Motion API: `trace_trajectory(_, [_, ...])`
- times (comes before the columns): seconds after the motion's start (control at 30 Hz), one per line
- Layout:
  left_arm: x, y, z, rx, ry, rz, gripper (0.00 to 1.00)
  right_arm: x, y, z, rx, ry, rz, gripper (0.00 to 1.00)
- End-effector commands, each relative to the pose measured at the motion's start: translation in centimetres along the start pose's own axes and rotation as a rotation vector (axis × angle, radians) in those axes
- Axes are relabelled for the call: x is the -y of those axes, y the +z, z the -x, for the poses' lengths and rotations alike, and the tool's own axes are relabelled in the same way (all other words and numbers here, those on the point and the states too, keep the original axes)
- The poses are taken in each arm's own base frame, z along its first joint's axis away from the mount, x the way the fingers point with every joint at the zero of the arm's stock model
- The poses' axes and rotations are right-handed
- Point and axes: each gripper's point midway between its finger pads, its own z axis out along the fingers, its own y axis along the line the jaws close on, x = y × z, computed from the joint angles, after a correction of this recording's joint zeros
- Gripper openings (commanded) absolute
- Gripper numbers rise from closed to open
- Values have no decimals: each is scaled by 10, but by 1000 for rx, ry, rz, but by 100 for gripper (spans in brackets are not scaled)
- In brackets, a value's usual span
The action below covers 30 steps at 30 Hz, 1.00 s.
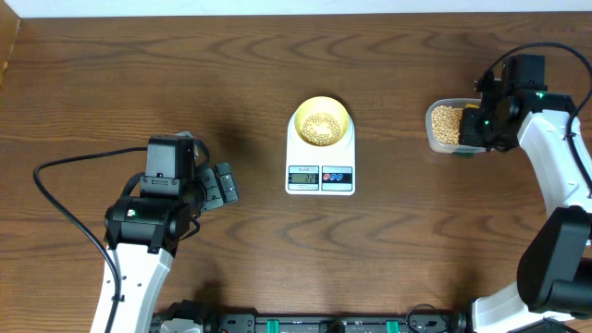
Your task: Scoop item into bowl and weigh 50g on scale
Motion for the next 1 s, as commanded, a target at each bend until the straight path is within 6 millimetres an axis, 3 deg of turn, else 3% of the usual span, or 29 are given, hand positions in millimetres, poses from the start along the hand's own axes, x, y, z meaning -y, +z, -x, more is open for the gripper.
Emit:
trace_trajectory(0.0, [-5, 1, 0, 1, 4, 21, 100, -19, 0, 4, -1, -19, 118, 1])
trace_trajectory(0.3, [-5, 1, 0, 1, 4, 21, 100, -42, -5, -8, -45, -36, 260, 1])
trace_trajectory(0.97, [-5, 1, 1, 1, 4, 21, 100, -29, -18, -30, -100, 41, 441, 1])
